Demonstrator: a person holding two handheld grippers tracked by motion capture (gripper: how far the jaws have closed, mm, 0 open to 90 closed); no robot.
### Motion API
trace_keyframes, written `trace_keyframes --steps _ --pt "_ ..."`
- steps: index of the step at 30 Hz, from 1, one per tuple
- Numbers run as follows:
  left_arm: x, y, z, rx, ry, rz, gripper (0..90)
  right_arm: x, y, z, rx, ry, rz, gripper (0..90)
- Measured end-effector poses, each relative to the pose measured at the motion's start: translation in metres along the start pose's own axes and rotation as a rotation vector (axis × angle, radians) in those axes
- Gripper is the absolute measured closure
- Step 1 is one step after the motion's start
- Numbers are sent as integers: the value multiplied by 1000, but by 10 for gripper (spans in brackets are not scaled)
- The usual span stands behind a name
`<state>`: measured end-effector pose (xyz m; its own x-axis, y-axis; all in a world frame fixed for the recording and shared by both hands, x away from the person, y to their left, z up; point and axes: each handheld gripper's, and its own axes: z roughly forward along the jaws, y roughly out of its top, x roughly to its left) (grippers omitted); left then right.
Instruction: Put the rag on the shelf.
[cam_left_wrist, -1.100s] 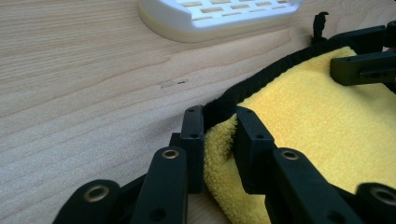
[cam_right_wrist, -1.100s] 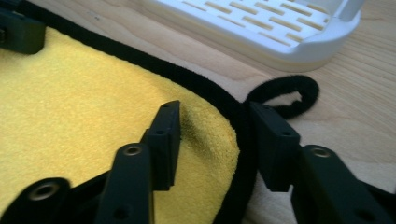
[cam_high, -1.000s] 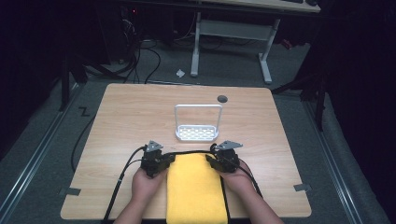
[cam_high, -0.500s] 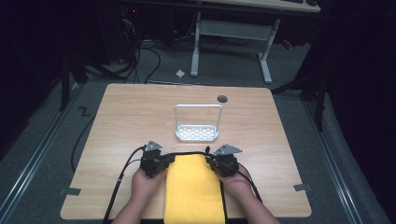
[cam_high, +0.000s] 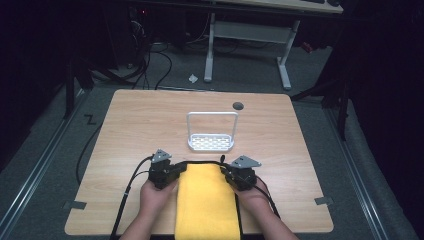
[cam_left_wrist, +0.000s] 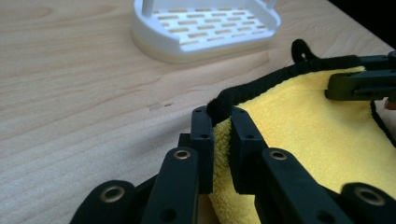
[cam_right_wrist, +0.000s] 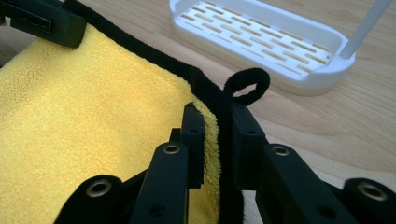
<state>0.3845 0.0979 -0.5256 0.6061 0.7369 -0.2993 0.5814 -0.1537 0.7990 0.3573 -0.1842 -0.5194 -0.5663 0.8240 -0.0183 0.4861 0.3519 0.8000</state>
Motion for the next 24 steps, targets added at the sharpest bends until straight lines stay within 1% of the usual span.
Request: trace_keyframes --steps 1,4,6,8,9,12,16,20,22,24 --pt "-1 0 -1 -11 5 10 816 -1 1 -1 -4 -2 1 786" --pt "-5 3 -5 -35 0 16 816 -4 2 -5 -17 7 29 786" --pt "-7 5 -7 -50 -9 13 815 -4 4 -7 -30 3 13 786" --pt "-10 8 -8 -60 -24 19 815 -3 6 -9 -40 -3 -1 785" --pt "-12 9 -10 -73 -27 24 815 -2 8 -11 -50 -8 -12 786" --pt "-17 16 -17 -101 -33 34 816 -2 12 -19 -75 -7 -11 785" --pt "-26 28 -28 -139 -29 81 817 -4 20 -28 -115 -5 -1 786" --pt "-30 39 -34 -166 -29 91 817 -7 30 -36 -151 -13 -5 786" --pt "-32 45 -37 -173 -28 97 817 -8 34 -39 -167 -12 1 786" --pt "-35 50 -39 -185 -30 104 817 -9 38 -42 -178 -18 -6 786"
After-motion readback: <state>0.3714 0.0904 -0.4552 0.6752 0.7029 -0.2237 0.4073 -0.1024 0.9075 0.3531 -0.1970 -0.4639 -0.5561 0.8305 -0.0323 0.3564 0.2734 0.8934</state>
